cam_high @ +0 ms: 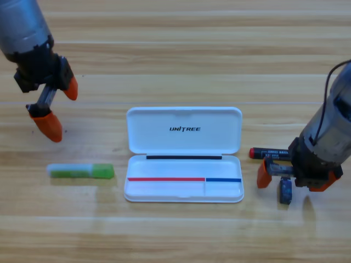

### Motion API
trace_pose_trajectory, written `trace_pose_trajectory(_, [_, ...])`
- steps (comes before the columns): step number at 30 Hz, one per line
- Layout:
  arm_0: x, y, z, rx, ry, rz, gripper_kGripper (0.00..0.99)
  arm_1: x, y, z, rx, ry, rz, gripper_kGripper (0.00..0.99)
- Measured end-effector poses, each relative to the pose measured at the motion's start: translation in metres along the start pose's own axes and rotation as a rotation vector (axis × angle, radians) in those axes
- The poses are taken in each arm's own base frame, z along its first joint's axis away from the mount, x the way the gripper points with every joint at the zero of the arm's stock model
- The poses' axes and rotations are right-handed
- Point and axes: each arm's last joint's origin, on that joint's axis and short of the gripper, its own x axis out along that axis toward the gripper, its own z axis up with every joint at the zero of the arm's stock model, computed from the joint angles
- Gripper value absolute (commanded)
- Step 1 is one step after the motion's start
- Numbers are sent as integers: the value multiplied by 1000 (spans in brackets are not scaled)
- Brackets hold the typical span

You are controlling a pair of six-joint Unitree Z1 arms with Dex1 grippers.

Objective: Clean up eraser and pencils

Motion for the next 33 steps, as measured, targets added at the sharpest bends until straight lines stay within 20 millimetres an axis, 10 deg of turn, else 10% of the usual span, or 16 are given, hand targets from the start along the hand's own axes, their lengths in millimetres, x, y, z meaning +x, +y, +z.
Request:
trace_pose_trajectory(10, [7,-1,-1,-24,13,-22,990,12,-5,7,62,4,-40,792])
trace_pose_trajectory(21, [14,-1,0,-51,12,-45,990,13,-3,8,61,98,3,25])
trace_pose_trajectory(33, [17,0,1,-65,-3,-60,990,11,2,22,-173,84,-118,0])
